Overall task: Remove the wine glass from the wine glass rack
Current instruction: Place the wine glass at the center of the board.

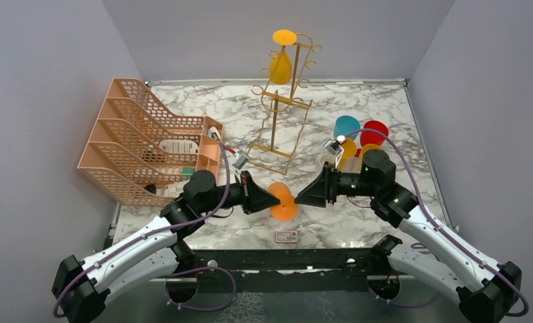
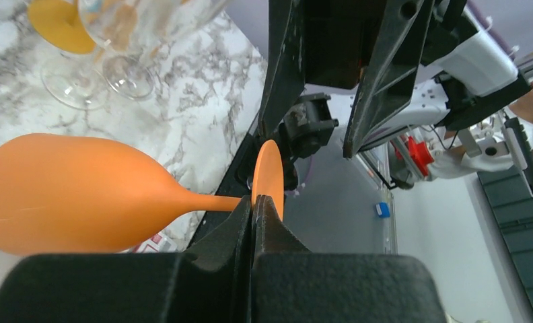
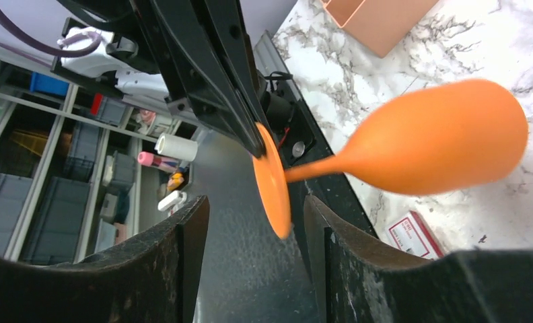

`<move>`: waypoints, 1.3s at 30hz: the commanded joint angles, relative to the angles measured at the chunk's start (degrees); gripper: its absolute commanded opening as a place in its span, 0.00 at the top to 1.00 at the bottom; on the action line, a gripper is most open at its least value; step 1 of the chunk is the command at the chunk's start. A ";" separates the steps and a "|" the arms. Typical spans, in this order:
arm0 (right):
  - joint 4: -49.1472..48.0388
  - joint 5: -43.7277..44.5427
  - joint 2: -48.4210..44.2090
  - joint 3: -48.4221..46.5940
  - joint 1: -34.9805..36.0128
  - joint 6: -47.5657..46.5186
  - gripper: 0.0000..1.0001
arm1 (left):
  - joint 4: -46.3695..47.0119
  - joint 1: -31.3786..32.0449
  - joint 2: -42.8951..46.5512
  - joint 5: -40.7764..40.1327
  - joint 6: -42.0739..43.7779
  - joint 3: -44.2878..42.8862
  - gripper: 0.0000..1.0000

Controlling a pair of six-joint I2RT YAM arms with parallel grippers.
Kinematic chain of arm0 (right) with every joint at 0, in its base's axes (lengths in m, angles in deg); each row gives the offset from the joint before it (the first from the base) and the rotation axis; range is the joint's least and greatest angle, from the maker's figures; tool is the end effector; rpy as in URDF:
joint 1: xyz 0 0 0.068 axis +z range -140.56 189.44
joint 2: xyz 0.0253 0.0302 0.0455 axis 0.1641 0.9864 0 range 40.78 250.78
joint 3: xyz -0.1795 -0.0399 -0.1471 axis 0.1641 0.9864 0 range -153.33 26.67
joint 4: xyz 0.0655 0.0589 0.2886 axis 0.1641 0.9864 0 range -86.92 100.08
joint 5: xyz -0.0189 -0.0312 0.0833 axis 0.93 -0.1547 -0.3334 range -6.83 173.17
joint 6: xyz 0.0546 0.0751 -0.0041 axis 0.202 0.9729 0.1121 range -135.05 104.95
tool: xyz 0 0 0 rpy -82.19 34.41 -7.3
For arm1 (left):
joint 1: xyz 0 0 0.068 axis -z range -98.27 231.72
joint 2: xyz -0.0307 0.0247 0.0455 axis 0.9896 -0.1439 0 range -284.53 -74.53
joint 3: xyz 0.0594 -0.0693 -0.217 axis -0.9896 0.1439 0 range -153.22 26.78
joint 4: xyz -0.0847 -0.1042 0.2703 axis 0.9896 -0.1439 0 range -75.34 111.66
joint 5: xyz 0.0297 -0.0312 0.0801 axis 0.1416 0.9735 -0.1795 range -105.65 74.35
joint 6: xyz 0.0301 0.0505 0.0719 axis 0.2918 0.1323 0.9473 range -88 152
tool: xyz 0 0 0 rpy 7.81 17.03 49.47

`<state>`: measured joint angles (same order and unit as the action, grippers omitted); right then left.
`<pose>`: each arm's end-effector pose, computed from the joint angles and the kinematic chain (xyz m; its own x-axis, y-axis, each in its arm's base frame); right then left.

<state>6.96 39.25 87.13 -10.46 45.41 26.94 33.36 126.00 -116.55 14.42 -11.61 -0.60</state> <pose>0.1997 0.2166 0.2591 -0.7853 0.0256 -0.6186 -0.5980 0.2275 0.7685 0.1802 -0.2340 0.2421 -0.6904 -0.1606 -0.7054 0.6716 0.2203 -0.7074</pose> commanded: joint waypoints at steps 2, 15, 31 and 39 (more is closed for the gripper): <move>-1.06 -4.91 0.66 -1.54 0.32 -1.12 0.47 | 4.15 7.05 -2.27 -11.73 1.30 -1.30 1.00; 0.73 -10.20 2.92 -1.55 0.33 -4.53 0.73 | 8.51 10.48 -3.74 -11.44 0.29 -0.32 1.00; -2.02 -6.68 -0.20 -0.44 0.34 -5.22 0.99 | 6.62 11.72 -1.35 -5.95 -1.02 3.72 0.58; -2.08 -6.67 0.74 -0.65 0.41 -6.09 0.99 | 5.08 15.20 -2.59 -8.52 -0.05 1.95 0.59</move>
<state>7.33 32.28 87.96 -10.46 45.50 22.07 38.85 139.61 -118.43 5.98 -12.49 2.22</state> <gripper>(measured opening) 0.016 0.420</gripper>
